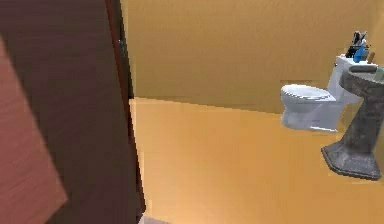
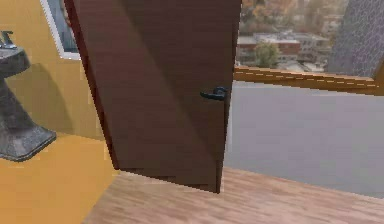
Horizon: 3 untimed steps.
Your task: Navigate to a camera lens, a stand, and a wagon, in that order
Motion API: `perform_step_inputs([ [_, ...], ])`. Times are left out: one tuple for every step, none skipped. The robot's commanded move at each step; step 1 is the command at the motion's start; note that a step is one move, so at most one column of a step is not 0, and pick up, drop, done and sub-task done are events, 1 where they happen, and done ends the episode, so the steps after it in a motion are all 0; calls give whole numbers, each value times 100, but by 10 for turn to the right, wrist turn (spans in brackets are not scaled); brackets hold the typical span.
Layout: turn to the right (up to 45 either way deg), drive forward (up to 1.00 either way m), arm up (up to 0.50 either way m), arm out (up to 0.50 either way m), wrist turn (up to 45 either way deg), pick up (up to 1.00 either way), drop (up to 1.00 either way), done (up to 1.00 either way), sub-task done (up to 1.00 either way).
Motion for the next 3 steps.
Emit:
perform_step_inputs([
  [30, 0, 0, 0, 0, 0, 0, 0, 0],
  [0, 45, 0, 0, 0, 0, 0, 0, 0],
  [-60, 0, 0, 0, 0, 0, 0, 0, 0],
])
